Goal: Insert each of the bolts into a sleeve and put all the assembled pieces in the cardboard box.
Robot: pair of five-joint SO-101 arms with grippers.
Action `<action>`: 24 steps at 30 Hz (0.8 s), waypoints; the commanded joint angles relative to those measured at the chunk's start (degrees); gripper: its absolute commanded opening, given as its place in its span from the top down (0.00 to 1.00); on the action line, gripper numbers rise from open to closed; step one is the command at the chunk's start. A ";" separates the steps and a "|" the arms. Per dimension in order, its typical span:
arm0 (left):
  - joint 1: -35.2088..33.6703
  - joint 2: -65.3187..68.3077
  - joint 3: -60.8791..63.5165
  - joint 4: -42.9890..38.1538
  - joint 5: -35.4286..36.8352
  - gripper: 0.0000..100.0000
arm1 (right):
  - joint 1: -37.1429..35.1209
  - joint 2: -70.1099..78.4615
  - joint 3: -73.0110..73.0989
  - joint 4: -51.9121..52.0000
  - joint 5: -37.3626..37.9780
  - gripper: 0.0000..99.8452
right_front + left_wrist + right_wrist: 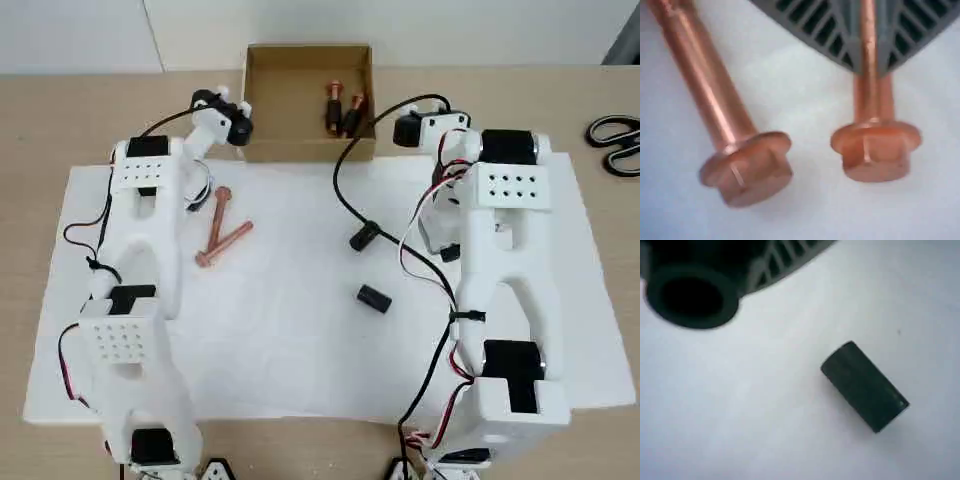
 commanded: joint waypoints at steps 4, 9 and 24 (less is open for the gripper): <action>-0.09 -1.05 -0.92 0.53 0.09 0.99 | 0.31 -3.03 -0.09 0.40 -0.53 1.00; 0.09 -0.97 -0.92 0.53 -0.18 0.97 | 0.31 -3.03 0.00 0.40 -0.53 1.00; -1.49 6.95 -5.58 -0.18 -0.18 0.90 | 0.31 -3.03 0.70 0.40 -0.53 1.00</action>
